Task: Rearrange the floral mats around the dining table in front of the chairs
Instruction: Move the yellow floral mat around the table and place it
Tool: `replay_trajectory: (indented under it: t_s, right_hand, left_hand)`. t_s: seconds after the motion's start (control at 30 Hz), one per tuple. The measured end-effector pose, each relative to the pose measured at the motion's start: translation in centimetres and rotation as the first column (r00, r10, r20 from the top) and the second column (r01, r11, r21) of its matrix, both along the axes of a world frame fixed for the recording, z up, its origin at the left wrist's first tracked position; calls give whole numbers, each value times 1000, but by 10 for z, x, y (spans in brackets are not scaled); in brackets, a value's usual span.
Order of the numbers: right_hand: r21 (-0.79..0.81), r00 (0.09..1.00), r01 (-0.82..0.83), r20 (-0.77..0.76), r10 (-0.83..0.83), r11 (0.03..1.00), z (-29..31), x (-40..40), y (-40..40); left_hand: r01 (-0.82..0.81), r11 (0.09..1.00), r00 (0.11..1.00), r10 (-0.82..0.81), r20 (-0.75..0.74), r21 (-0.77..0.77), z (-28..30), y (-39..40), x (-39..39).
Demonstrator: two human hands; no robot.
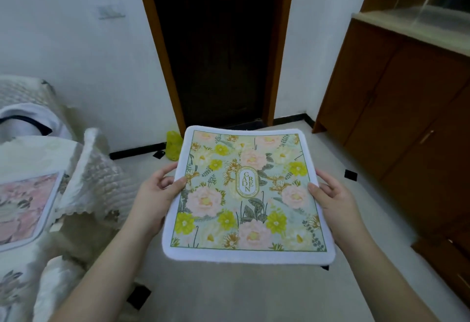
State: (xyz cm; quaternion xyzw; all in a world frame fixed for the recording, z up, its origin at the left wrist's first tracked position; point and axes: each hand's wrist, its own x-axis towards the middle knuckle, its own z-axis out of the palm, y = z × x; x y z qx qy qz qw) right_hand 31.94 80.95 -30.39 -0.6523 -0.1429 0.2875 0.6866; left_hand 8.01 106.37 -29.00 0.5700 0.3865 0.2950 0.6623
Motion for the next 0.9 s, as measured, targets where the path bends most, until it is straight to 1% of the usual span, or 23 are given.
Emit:
replay_trajectory:
  t_s: [0.27,0.43,0.57,0.73,0.9]
  right_hand:
    - [27,984,-161,-78,162,987,20,55,96]
    - [30,963,-258,-72,259,966,31,68,179]
    - [0,945,-322,-60,321,947,40,73,251]
    - [-8,928,-371,-44,370,929,52,78,325]
    - [-1,920,-388,-51,388,922,52,86,383]
  left_hand:
    - [-126,992,991,127,47,-27,17,66,18]
    - [-183,982,978,187,90,-48,16,130,13]
    - [-221,974,966,226,127,-53,15,184,8]
    - [-270,962,955,272,121,-32,27,245,8]
    - [-304,953,949,303,82,-4,34,295,13]
